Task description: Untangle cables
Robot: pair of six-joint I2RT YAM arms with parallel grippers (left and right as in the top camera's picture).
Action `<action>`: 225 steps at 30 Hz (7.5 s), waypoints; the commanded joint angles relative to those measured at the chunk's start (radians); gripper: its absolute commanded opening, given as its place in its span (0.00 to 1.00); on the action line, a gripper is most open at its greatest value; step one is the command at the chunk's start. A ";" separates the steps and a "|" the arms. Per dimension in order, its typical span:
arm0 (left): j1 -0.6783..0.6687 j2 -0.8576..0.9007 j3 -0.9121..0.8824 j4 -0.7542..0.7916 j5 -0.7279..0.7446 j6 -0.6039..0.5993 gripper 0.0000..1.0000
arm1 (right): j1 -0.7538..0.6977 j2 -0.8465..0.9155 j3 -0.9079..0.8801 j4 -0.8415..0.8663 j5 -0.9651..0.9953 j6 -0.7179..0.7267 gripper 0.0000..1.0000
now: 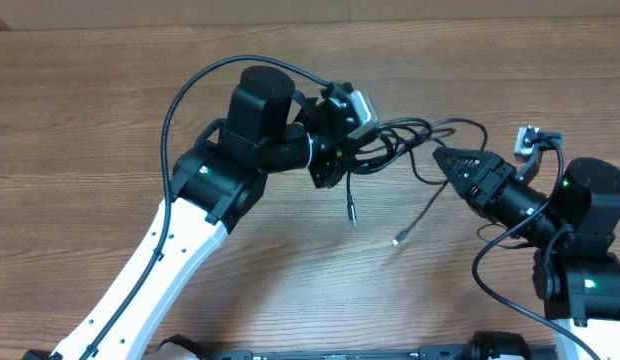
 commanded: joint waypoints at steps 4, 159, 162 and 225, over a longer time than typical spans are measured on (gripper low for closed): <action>-0.015 -0.014 0.021 0.002 -0.029 0.014 0.04 | -0.003 -0.008 0.011 0.024 -0.008 0.001 0.58; 0.013 -0.081 0.021 0.119 -0.435 -0.241 0.04 | -0.003 0.020 0.011 0.014 -0.284 -0.156 0.85; 0.011 -0.100 0.021 0.119 -0.383 -0.271 0.04 | -0.003 0.020 0.011 0.009 -0.236 -0.145 0.85; -0.138 -0.107 0.021 0.335 0.033 -0.232 0.04 | -0.003 0.020 0.011 0.087 -0.091 0.865 0.62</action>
